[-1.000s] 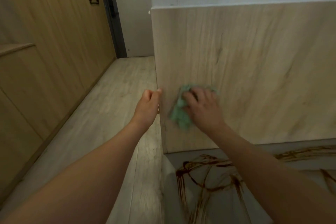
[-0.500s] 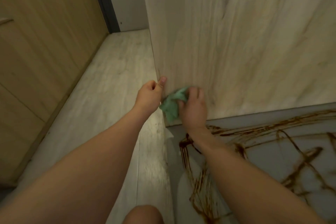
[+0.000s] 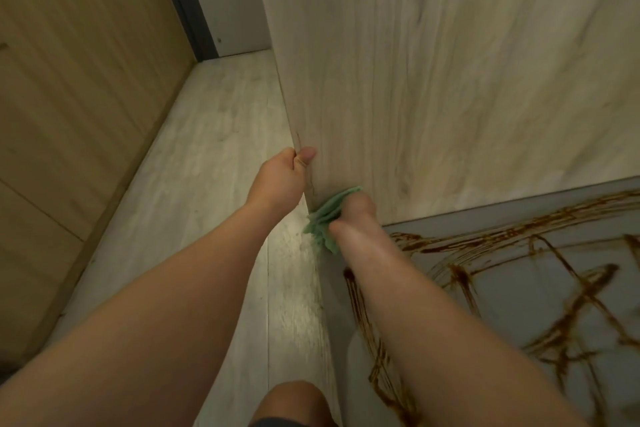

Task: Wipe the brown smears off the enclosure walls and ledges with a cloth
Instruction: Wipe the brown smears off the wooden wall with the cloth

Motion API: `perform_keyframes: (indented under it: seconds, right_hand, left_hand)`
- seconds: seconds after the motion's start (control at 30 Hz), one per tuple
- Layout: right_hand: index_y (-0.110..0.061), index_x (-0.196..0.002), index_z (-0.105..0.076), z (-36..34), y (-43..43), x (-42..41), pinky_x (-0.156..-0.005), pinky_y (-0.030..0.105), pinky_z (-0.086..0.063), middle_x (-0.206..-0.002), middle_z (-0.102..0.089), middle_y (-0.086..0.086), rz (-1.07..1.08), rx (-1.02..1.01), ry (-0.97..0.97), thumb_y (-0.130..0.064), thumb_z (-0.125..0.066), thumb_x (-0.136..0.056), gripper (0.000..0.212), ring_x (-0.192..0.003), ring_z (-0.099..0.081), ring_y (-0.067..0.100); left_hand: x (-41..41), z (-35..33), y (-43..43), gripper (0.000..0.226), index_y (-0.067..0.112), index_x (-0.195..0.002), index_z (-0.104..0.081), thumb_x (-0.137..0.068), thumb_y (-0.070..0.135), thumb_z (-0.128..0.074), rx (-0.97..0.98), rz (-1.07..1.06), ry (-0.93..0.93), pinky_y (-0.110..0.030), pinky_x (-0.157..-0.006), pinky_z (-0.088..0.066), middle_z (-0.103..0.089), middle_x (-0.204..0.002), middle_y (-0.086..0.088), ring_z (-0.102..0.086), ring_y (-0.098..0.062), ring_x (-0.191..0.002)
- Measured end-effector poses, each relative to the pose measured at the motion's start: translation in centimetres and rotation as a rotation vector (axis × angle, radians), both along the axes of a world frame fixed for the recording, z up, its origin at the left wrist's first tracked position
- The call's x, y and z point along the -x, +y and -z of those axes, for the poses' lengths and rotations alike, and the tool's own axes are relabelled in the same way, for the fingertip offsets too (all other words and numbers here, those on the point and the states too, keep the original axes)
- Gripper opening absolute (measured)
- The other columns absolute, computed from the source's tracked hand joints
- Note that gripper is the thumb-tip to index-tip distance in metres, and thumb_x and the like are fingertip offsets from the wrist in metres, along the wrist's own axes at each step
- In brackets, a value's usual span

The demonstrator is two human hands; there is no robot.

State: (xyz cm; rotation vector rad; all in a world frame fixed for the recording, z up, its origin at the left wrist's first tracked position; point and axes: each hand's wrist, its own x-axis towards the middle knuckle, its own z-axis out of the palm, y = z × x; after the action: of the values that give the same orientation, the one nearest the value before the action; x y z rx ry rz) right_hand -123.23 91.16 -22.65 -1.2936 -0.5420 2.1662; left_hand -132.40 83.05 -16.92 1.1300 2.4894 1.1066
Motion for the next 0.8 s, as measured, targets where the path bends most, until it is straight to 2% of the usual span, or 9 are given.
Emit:
perform_keyframes:
  seconds: [0.1,0.2,0.3,0.37,0.43,0.53,0.67,0.73,0.8]
  right_hand:
    - [-0.007,-0.151,-0.047,-1.4,4.1,-3.2,-0.115,0.056,-0.038,-0.152,-0.048,0.013,0.126,0.083,-0.032,-0.022,-0.032,-0.105,0.051,-0.135,-0.048,0.036]
    - [-0.006,-0.15,-0.046,-2.3,5.3,-5.5,-0.111,0.052,-0.044,-0.152,-0.05,0.013,0.198,-0.103,-0.155,-0.028,-0.033,-0.105,0.051,-0.136,-0.051,0.036]
    - [-0.016,-0.145,-0.051,-0.7,4.0,-4.7,-0.107,0.051,-0.048,-0.148,-0.054,0.011,0.128,-0.131,-0.132,-0.044,-0.032,-0.094,0.061,-0.131,-0.056,0.034]
    - [-0.013,-0.142,-0.053,-2.3,2.6,-4.6,-0.11,0.055,-0.045,-0.142,-0.057,0.014,0.057,-0.005,-0.041,-0.034,-0.031,-0.103,0.05,-0.127,-0.056,0.037]
    - [-0.007,-0.144,-0.052,-3.9,2.8,-6.4,-0.111,0.058,-0.038,-0.139,-0.055,0.015,0.051,0.079,-0.015,-0.025,-0.027,-0.109,0.047,-0.131,-0.052,0.039]
    - [-0.01,-0.151,-0.046,-5.4,6.8,-9.6,-0.105,0.056,-0.041,-0.147,-0.05,0.013,0.198,-0.085,-0.058,-0.024,-0.027,-0.11,0.047,-0.135,-0.048,0.039]
    - [0.002,-0.16,-0.021,-5.5,7.1,-7.1,-0.123,0.056,-0.018,-0.164,-0.015,0.035,0.038,-0.434,-0.607,-0.011,-0.025,-0.11,0.052,-0.153,-0.016,0.049]
    - [0.011,-0.157,-0.014,-4.9,4.4,-3.8,-0.12,0.065,-0.013,-0.157,-0.009,0.048,-0.176,-0.567,-0.702,-0.001,-0.019,-0.109,0.05,-0.149,-0.01,0.061]
    - [0.013,-0.157,-0.01,-3.2,2.6,-1.2,-0.117,0.07,-0.014,-0.156,-0.008,0.05,-0.196,-0.608,-0.743,-0.002,-0.021,-0.11,0.051,-0.146,-0.009,0.065]
  left_hand:
    - [-0.3,0.1,0.2,0.053,0.014,-0.108,-0.061,-0.107,0.059,-0.033,0.047,-0.031,0.094,-0.038,-0.076,-0.05,-0.065,-0.096,0.002,-0.06,-0.023,-0.084]
    - [-0.7,0.0,0.1,0.045,0.018,-0.112,-0.061,-0.109,0.053,-0.032,0.079,-0.071,0.13,-0.033,-0.068,-0.044,-0.061,-0.102,0.012,-0.057,-0.015,-0.078]
    - [-1.0,-0.8,0.1,0.046,0.021,-0.117,-0.061,-0.109,0.053,-0.03,0.19,-0.096,0.191,-0.037,-0.075,-0.047,-0.068,-0.112,-0.001,-0.062,-0.026,-0.091]
    - [-1.2,-1.5,0.1,0.053,0.02,-0.125,-0.062,-0.108,0.057,-0.029,0.254,-0.106,0.183,-0.039,-0.084,-0.048,-0.068,-0.122,-0.01,-0.063,-0.034,-0.108]
    - [-1.3,-2.4,0.1,0.059,0.019,-0.128,-0.065,-0.107,0.061,-0.029,0.306,-0.1,0.159,-0.037,-0.084,-0.045,-0.068,-0.124,-0.011,-0.063,-0.035,-0.11]
    - [-2.0,-4.3,-0.3,0.054,0.018,-0.107,-0.071,-0.106,0.059,-0.036,0.336,-0.102,0.287,-0.034,-0.072,-0.044,-0.065,-0.091,-0.004,-0.059,-0.028,-0.085]
    - [-4.0,-6.9,-0.4,0.045,0.016,-0.063,-0.056,-0.098,0.041,-0.043,0.211,-0.141,0.627,-0.028,-0.052,-0.034,-0.058,-0.064,-0.002,-0.057,-0.025,-0.062]
    - [-5.2,-8.4,0.0,0.042,0.017,-0.056,-0.048,-0.094,0.036,-0.045,0.117,-0.068,0.753,-0.03,-0.056,-0.034,-0.054,-0.06,0.0,-0.054,-0.023,-0.069]
    - [-6.0,-10.0,0.8,0.036,0.02,-0.056,-0.048,-0.09,0.032,-0.05,0.016,0.053,0.891,-0.034,-0.072,-0.038,-0.053,-0.061,0.004,-0.048,-0.022,-0.082]
